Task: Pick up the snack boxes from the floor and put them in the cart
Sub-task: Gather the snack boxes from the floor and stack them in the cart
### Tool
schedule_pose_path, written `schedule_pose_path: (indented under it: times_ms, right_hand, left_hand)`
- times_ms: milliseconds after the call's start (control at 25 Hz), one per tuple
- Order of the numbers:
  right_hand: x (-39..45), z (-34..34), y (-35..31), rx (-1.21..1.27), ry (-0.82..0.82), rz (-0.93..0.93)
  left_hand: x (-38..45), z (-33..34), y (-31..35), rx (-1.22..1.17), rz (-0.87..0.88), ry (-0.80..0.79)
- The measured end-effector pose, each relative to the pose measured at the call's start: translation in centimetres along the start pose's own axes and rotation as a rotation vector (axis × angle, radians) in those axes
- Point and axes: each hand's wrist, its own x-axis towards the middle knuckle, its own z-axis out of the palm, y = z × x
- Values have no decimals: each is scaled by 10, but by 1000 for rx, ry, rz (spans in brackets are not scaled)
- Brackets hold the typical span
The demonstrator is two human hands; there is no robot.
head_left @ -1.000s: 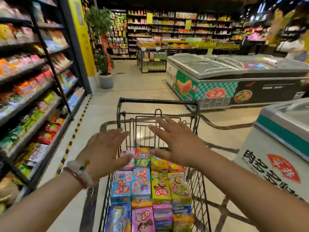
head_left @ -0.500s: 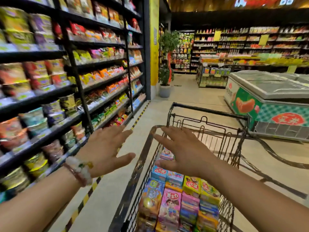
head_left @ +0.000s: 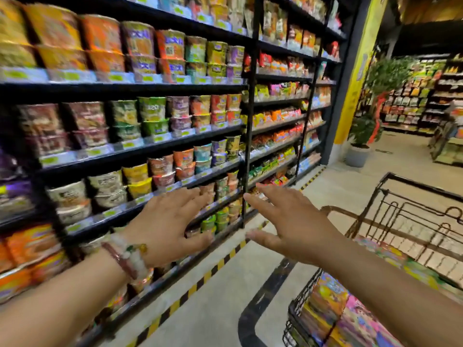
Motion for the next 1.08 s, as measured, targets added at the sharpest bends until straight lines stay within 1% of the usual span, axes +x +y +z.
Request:
schedule_pose_path:
  times_ms: [80,240,440,600,800,880,1000,1080]
  right_hand:
    - [20,3,-48,39,-7,-70]
    - [59,12,-163,76,29,-243]
    - [85,7,-304,127,25,-484]
    - [104,1,-402,175,10,-700]
    - [122,-1,-512,183,6,-979]
    - [130,-2,-555,195,-6,-1079]
    - [142,-8,-618,213,1,-1254]
    - [150,-12,-657,229,13,-1358]
  left_hand:
    - [-47,-6,-36,36,-70,-21]
    - [-157,-27,-110,95,-225,-49]
    - [-284,-60,-174,133,-473,-96]
    - [-373,-83,-201,132,-683,-73]
    - [-467,-96,-223,189,-936,-117]
    - [-501,-98,-232,210,-1027,-80]
    - [-545,-110,-241,341,-1103,-49]
    - [-573,-119,-246,369,-1218,-73]
